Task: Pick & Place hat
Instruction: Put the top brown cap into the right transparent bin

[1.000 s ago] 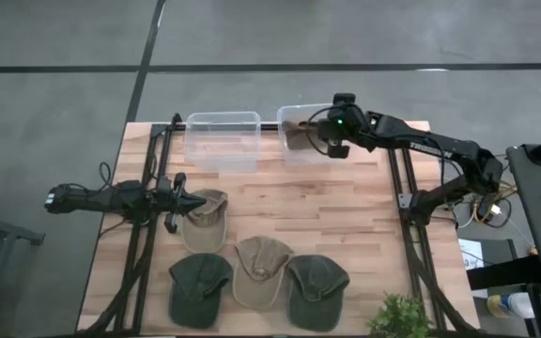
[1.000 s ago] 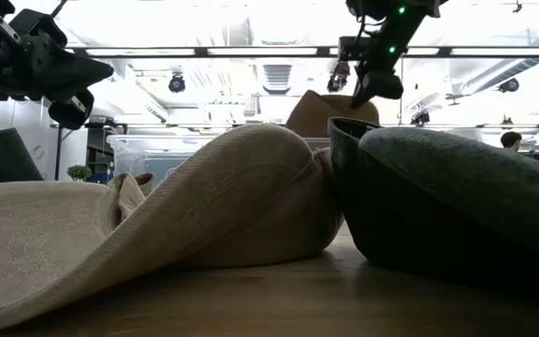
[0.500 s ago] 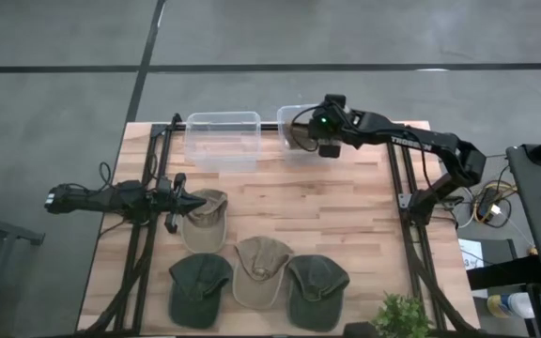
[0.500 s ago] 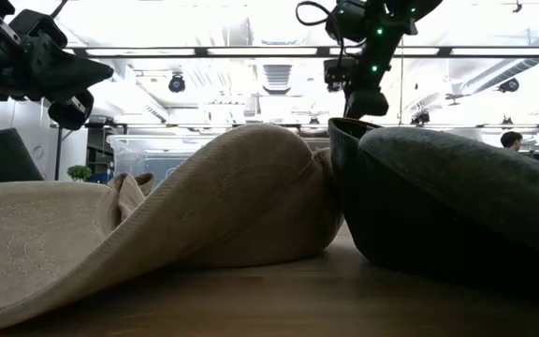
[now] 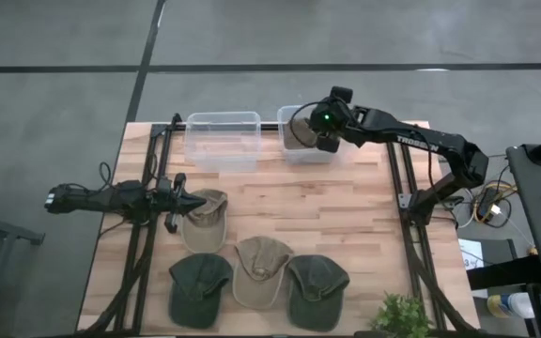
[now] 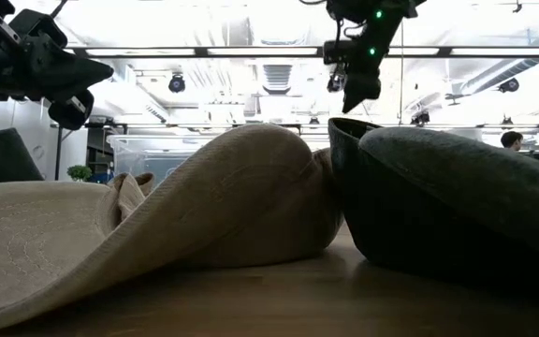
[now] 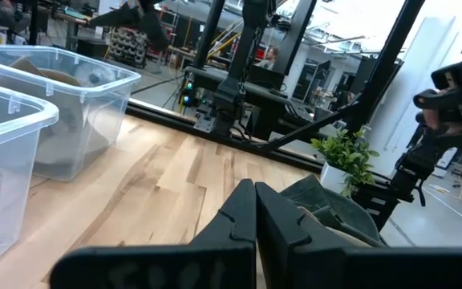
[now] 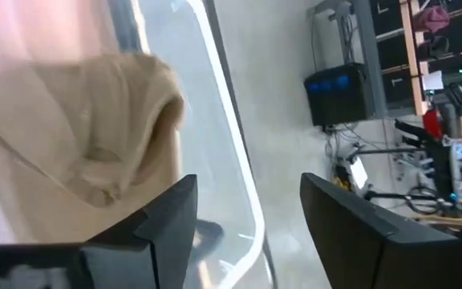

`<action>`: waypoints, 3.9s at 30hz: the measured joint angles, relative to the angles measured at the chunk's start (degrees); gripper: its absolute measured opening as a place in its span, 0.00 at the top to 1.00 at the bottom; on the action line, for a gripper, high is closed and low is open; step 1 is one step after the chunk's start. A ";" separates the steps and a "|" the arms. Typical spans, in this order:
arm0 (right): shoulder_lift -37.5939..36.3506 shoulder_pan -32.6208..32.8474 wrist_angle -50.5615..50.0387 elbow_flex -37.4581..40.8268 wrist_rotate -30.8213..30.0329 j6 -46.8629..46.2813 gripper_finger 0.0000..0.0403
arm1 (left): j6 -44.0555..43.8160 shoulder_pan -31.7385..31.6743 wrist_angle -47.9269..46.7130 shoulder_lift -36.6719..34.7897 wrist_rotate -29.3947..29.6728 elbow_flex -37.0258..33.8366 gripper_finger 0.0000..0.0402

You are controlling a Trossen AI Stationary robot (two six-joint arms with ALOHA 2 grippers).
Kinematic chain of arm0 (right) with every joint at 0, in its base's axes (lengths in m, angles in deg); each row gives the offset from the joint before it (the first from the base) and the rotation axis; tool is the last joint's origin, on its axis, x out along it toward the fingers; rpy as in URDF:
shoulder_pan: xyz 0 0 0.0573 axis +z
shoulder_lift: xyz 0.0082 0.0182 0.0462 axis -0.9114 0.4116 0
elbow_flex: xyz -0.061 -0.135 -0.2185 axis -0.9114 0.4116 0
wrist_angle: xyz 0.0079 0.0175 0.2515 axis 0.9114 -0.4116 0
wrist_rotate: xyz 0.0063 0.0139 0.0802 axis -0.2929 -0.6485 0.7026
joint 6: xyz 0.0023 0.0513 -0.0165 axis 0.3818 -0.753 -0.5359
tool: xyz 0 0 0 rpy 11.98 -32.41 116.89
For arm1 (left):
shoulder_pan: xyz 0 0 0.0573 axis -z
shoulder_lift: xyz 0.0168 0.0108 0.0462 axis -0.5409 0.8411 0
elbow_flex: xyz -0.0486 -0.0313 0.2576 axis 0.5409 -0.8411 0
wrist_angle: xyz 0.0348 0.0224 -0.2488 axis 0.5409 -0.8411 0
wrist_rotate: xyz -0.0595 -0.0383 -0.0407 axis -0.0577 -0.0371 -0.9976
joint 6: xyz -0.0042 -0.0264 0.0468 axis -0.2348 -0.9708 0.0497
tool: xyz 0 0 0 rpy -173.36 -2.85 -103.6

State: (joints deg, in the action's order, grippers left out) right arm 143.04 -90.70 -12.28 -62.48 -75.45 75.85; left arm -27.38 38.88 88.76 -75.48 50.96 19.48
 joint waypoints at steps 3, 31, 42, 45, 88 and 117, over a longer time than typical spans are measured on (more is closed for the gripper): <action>-0.93 2.15 -0.24 0.02 0.23 -3.04 0.46 | -1.10 0.00 0.04 0.00 0.00 0.00 1.00; -1.84 25.62 -5.01 0.11 6.32 -33.60 0.46 | -9.51 -0.01 3.03 0.00 3.52 0.06 1.00; -1.82 30.07 -5.03 0.13 6.35 -37.39 0.46 | -16.82 -0.01 3.89 0.00 5.31 0.07 1.00; -1.84 30.45 -5.03 0.15 6.34 -38.28 0.46 | -23.14 -0.01 3.87 0.04 5.42 0.07 1.00; -1.82 30.68 -4.57 3.52 6.30 -39.74 0.46 | -59.14 0.67 -70.61 55.07 -8.84 49.61 0.63; -1.81 30.87 -4.75 3.92 6.30 -39.08 0.46 | -61.79 2.51 -56.65 60.06 -16.48 32.26 0.63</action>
State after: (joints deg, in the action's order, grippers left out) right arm 141.23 -59.82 -17.03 -58.56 -69.15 36.77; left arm -89.17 41.39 32.11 -15.42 34.48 51.74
